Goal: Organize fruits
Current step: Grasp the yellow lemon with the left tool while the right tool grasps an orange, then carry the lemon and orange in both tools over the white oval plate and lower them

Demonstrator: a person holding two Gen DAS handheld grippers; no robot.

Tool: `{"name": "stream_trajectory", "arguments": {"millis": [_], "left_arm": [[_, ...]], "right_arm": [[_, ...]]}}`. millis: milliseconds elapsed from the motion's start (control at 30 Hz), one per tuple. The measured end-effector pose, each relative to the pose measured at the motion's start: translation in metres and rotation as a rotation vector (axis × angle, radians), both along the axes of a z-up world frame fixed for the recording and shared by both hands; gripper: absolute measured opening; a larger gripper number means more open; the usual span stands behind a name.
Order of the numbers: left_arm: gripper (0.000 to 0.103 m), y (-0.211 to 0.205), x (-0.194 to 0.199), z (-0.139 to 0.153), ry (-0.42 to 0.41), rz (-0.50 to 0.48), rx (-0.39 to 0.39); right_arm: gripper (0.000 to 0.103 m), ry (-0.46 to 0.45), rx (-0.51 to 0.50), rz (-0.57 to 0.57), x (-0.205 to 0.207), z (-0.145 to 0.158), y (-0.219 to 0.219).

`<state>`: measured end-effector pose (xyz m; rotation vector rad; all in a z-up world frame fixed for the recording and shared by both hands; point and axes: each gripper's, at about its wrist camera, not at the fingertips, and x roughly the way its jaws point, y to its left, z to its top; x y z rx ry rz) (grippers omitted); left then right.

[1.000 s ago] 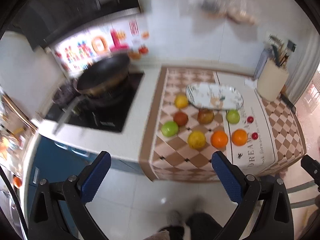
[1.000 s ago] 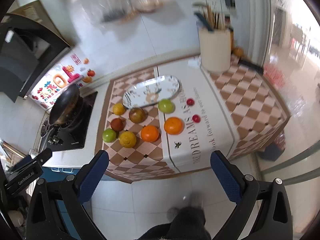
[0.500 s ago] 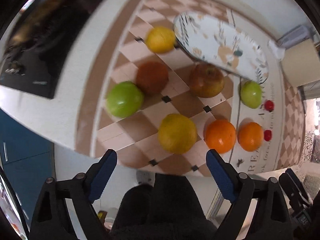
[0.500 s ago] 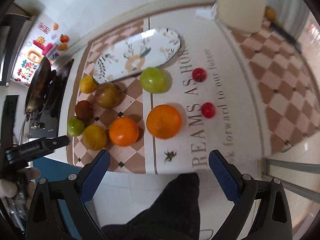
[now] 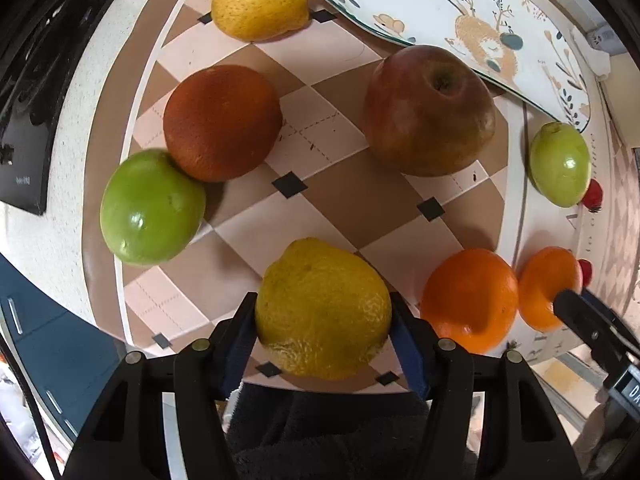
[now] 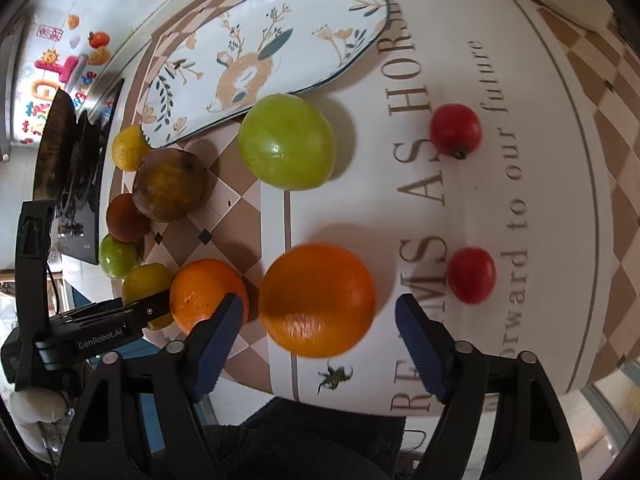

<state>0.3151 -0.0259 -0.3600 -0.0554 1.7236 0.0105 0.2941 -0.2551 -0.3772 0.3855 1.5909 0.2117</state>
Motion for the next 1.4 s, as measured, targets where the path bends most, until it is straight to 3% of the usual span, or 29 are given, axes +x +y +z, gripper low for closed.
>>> {"name": "stream_trajectory", "arguments": {"millis": [400,533,667,800,900,1100,1400], "left_arm": [[0.059,-0.009,-0.003,-0.010,-0.011,0.010,0.011],[0.059,-0.012,0.000,0.011,-0.050,-0.003,-0.001],[0.059,-0.013,0.009,0.053,-0.120,0.000,-0.041],[0.059,-0.020,0.046,0.098,-0.195,0.014,-0.103],[0.059,-0.023,0.088,0.109,-0.231,0.011,-0.114],[0.059,-0.052,0.167,0.054,-0.180,0.028,-0.134],[0.059,-0.063,0.224,-0.013,-0.018,0.065,-0.176]], "right_arm": [[0.068,0.042,-0.048,0.095,0.006,-0.015,0.021],[0.068,0.043,-0.065,0.104,0.007,-0.012,0.022],[0.068,0.045,-0.019,0.085,0.016,0.001,0.015],[0.068,0.006,0.021,0.045,0.044,0.028,-0.002],[0.068,-0.054,0.008,0.040,0.078,0.046,-0.011],[0.068,-0.135,-0.050,0.093,0.159,0.049,-0.005],[0.068,-0.059,-0.125,0.235,0.228,-0.004,0.024]]}}
